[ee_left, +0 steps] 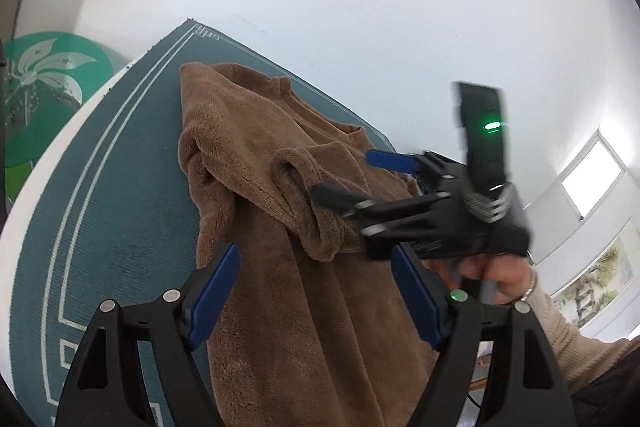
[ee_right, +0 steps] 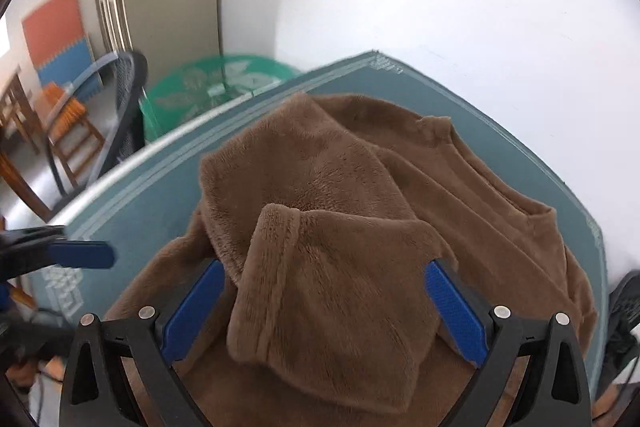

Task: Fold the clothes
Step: 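Move the open right gripper to the sleeve cuff on the fleece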

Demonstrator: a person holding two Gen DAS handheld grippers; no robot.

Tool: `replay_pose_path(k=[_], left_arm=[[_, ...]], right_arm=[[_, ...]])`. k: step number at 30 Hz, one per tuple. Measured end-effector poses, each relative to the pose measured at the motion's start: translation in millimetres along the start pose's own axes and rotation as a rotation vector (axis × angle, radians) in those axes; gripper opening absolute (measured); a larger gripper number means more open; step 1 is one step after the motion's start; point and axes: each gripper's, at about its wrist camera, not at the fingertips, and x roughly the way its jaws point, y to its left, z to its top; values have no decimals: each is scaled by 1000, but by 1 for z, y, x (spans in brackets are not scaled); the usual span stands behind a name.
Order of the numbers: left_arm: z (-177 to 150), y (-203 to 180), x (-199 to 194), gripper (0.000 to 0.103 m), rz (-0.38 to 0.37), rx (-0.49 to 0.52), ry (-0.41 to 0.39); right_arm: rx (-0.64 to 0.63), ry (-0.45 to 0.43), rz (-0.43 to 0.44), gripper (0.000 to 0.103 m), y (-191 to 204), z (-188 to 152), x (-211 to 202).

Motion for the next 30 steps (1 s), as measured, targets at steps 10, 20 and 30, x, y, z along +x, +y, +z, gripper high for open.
replay_pose_path(k=[10, 20, 30], left_arm=[[1, 13, 17, 82, -16, -57, 47], [8, -11, 39, 82, -3, -3, 92], [-4, -2, 32, 82, 18, -10, 88]], right_arm=[[137, 38, -344, 102, -87, -43, 10], [515, -52, -3, 102, -162, -102, -21], [655, -21, 902, 102, -108, -49, 0]])
